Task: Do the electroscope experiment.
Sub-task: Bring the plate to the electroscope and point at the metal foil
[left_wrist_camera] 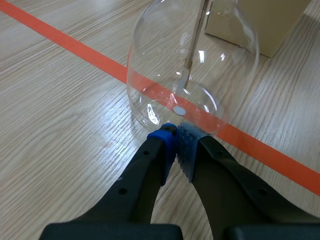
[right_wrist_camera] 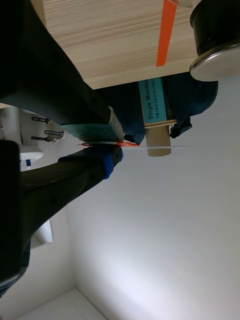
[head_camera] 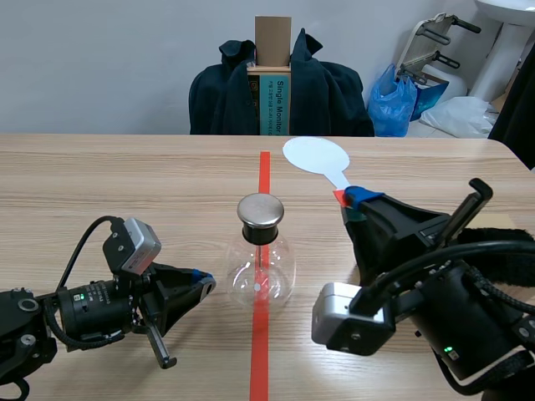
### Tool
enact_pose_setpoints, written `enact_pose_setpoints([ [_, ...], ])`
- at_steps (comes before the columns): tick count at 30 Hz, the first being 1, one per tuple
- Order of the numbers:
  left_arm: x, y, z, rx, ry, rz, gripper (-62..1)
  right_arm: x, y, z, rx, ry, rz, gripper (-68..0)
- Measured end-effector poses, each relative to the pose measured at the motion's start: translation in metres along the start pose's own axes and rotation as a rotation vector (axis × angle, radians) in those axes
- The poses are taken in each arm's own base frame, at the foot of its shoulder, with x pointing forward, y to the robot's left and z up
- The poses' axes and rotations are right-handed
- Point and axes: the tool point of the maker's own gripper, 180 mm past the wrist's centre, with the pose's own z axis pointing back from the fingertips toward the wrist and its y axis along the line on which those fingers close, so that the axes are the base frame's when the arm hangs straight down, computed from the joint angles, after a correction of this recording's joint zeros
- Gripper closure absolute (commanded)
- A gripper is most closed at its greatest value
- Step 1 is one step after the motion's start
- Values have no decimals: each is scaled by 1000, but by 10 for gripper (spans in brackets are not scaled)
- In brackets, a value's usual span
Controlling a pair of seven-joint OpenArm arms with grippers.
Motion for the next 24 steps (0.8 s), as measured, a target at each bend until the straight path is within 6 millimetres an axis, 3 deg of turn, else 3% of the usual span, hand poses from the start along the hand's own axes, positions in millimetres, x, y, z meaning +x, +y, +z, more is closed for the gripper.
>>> enact_pose_setpoints([
  [13, 3, -2, -5, 9, -14, 0, -30, -6, 31, 11, 112, 6, 20, -8],
  [24, 3, 0, -5, 15, -14, -4, -30, 8, 32, 11, 115, -83, 43, -8],
])
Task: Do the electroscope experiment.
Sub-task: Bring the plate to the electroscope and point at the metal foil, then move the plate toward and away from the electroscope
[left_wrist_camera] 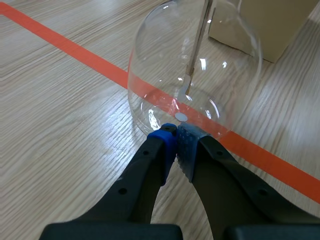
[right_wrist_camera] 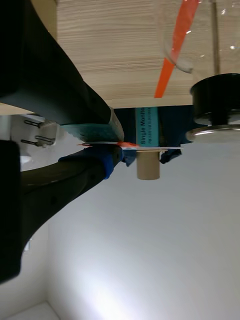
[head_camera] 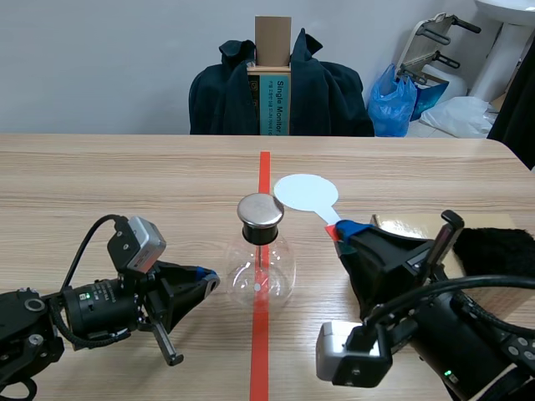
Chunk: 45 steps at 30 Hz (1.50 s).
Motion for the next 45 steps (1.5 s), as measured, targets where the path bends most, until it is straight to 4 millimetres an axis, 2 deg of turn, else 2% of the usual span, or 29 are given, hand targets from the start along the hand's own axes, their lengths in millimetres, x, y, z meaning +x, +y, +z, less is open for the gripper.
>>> enact_pose_setpoints([
  [15, 0, 0, 0, 0, 1, 0, -30, 33, -3, -1, -7, -207, 39, -8],
  [24, 0, 0, 0, 0, 1, 0, -30, 39, -3, 0, -6, -242, 39, -8],
  [36, 0, 0, 0, 0, 1, 0, -30, 39, -3, 0, -6, -239, 39, -8],
  [45, 0, 0, 0, 0, 1, 0, -30, 15, -4, -4, -9, -103, 38, -8],
])
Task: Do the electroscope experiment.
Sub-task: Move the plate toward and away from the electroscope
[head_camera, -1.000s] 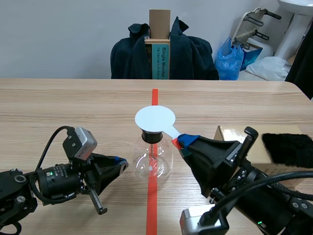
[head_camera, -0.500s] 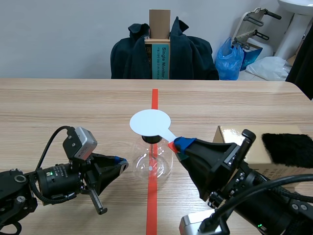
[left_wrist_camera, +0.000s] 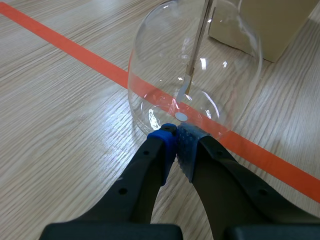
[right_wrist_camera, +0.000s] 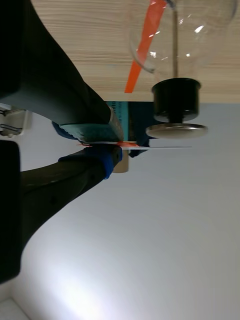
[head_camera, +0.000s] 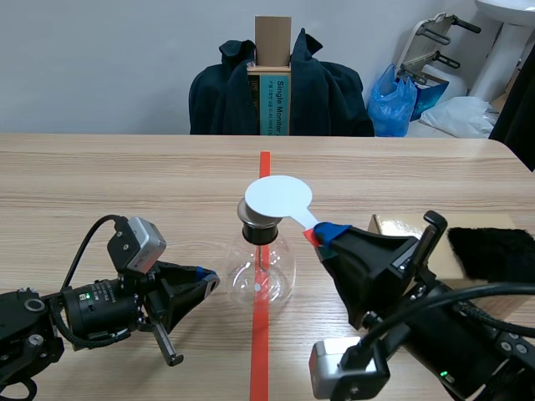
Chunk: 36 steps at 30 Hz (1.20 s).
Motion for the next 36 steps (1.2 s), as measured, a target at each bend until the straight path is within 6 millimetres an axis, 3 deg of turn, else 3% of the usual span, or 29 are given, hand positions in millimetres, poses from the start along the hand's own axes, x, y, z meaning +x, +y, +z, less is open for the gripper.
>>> enact_pose_setpoints([
  [17, 0, 0, 0, 0, 0, 0, -30, -47, 0, 6, 0, 266, -1, -8],
  [24, 0, 0, 0, 0, 0, 0, -30, -44, 0, 5, 0, 245, -1, -8],
  [36, 0, 0, 0, 0, 0, 0, -30, -9, 0, 0, 0, 51, 0, -8],
])
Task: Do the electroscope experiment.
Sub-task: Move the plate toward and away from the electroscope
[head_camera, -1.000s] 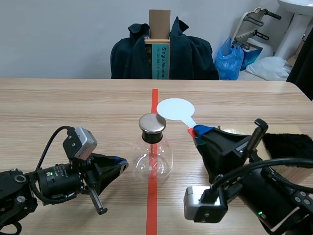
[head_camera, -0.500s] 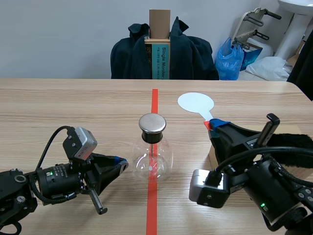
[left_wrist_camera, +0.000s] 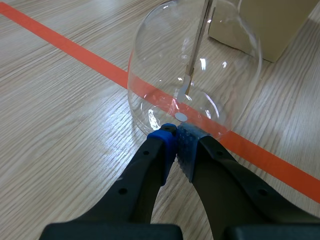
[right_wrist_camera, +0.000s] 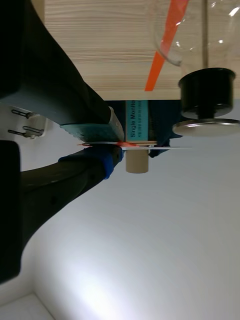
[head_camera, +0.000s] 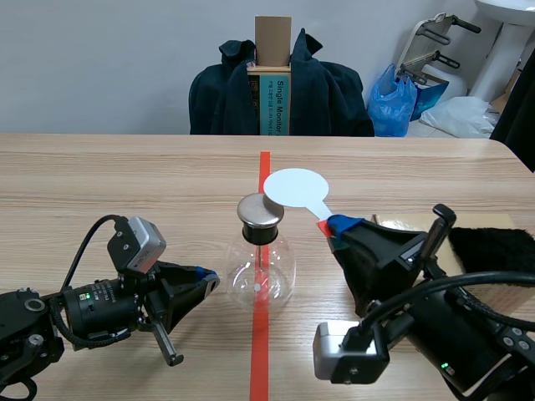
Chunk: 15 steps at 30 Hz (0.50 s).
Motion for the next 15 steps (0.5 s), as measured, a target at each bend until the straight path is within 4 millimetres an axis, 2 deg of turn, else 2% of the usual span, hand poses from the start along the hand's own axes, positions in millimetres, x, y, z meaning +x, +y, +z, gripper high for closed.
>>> enact_pose_setpoints([
  [8, 0, 0, 0, 0, 0, 0, -30, 20, 0, 1, 0, -113, 0, -8],
  [15, 0, 0, 0, 0, 0, 0, -30, 28, 0, 2, 0, -156, 1, -8],
])
